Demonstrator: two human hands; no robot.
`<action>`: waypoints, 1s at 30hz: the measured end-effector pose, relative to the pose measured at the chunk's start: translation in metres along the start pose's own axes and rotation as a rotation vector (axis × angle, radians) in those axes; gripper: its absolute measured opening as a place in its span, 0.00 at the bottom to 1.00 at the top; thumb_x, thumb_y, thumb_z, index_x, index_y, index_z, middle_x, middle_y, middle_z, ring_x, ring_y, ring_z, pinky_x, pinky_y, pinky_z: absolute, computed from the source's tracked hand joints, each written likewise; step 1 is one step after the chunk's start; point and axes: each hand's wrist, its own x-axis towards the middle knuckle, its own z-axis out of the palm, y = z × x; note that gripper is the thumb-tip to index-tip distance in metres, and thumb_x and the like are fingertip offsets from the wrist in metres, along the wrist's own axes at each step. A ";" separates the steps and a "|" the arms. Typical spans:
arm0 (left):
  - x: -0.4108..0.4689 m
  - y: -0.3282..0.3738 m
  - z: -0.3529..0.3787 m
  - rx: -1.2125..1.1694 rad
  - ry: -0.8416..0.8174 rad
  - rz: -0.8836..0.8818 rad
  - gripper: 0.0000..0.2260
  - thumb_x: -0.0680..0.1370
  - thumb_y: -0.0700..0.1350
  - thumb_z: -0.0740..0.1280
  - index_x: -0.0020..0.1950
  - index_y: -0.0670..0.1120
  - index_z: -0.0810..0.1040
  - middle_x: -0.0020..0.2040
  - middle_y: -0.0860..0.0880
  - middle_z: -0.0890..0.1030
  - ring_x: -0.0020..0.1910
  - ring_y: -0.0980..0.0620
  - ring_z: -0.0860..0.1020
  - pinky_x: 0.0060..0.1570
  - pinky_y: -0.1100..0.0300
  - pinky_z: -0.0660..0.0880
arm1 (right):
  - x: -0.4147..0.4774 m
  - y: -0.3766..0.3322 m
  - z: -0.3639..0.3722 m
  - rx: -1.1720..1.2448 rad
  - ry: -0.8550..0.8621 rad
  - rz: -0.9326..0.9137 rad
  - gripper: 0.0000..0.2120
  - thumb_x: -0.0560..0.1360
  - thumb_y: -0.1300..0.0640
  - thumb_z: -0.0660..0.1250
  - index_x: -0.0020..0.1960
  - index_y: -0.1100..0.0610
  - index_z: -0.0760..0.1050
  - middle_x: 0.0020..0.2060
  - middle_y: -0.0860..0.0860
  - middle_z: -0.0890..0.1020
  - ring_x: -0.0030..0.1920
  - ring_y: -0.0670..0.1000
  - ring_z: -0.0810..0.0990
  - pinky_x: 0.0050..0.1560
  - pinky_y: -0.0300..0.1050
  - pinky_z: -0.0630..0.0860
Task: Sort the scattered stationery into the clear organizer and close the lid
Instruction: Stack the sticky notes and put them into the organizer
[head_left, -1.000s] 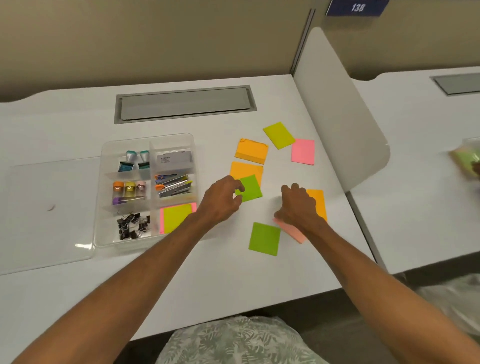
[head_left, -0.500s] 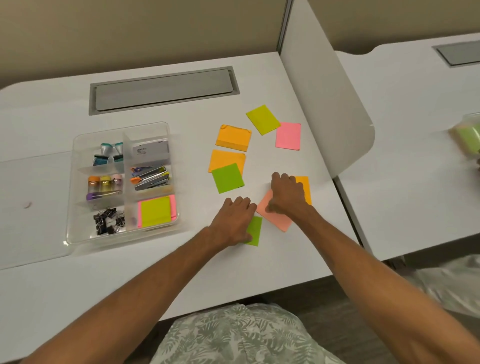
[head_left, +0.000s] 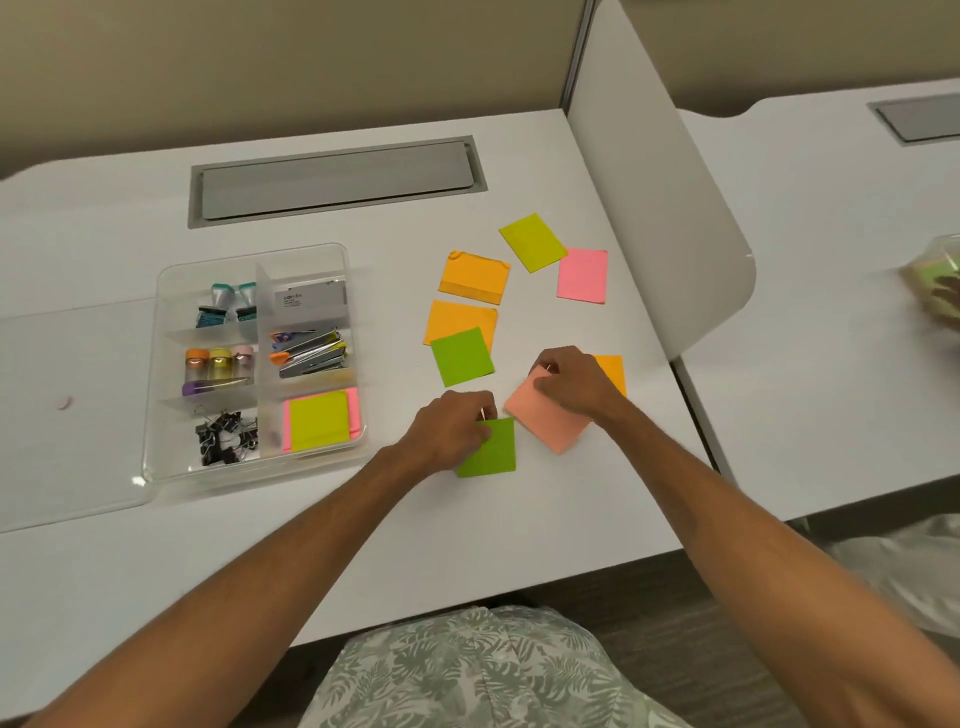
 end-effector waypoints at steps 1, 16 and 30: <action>-0.003 -0.003 -0.008 -0.044 0.030 -0.014 0.06 0.76 0.46 0.66 0.53 0.52 0.77 0.52 0.50 0.81 0.49 0.48 0.77 0.45 0.55 0.73 | -0.001 -0.004 -0.002 0.061 0.010 0.004 0.10 0.74 0.61 0.64 0.51 0.52 0.81 0.54 0.54 0.82 0.51 0.54 0.78 0.41 0.42 0.69; -0.056 -0.123 -0.114 -0.191 0.477 -0.135 0.06 0.77 0.40 0.68 0.51 0.45 0.84 0.47 0.47 0.83 0.44 0.51 0.77 0.43 0.60 0.69 | 0.002 -0.105 0.031 0.474 0.083 -0.078 0.09 0.74 0.63 0.64 0.48 0.52 0.80 0.41 0.59 0.80 0.40 0.54 0.75 0.43 0.46 0.68; -0.071 -0.156 -0.101 0.112 0.324 -0.142 0.09 0.75 0.48 0.69 0.52 0.48 0.84 0.50 0.46 0.83 0.50 0.43 0.80 0.46 0.51 0.77 | -0.011 -0.176 0.071 0.721 0.113 -0.009 0.11 0.69 0.67 0.65 0.45 0.54 0.79 0.40 0.53 0.81 0.42 0.54 0.79 0.38 0.46 0.74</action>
